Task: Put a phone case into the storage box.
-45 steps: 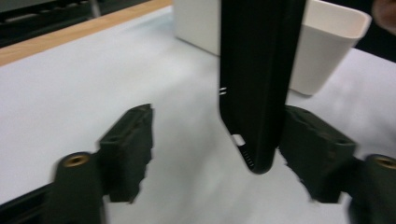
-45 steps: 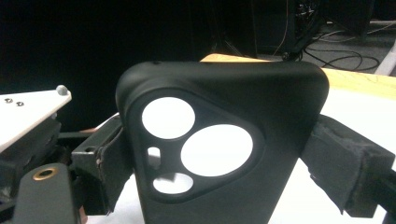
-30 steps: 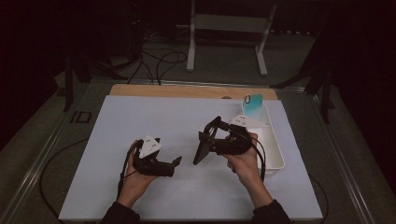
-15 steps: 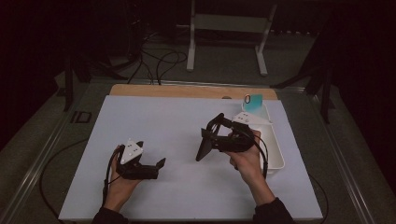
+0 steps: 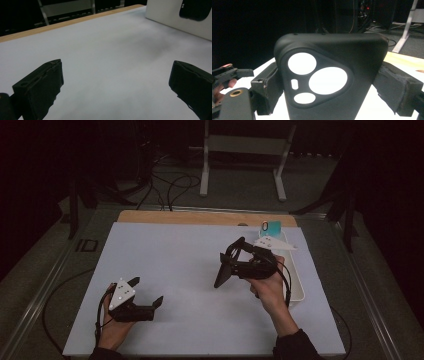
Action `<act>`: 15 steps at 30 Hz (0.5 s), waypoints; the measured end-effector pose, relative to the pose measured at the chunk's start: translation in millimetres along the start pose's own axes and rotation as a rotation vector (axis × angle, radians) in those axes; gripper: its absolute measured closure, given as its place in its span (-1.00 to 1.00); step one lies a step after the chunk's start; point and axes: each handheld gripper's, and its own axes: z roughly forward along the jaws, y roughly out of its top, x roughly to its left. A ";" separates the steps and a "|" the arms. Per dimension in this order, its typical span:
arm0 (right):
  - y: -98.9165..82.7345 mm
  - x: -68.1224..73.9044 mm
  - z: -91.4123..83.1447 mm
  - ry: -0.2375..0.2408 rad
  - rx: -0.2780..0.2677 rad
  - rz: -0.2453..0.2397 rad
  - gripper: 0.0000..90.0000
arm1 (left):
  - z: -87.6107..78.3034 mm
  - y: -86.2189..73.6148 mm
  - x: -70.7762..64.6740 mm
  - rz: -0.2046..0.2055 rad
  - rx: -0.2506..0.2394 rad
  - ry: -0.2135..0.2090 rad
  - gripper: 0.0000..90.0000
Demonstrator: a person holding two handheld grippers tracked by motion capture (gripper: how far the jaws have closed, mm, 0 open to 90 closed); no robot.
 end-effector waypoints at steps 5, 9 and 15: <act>4.8 -3.5 -0.8 -0.015 -0.004 -0.005 -0.68 | -7.8 -4.8 3.8 -0.013 -0.017 0.012 -1.00; 9.1 -6.6 -1.1 -0.028 -0.003 -0.017 -0.68 | -9.3 -6.9 4.7 -0.019 -0.030 0.016 -1.00; 17.3 -12.8 -1.3 -0.055 -0.006 -0.027 -0.68 | -8.2 -8.5 4.6 -0.013 -0.029 0.023 -1.00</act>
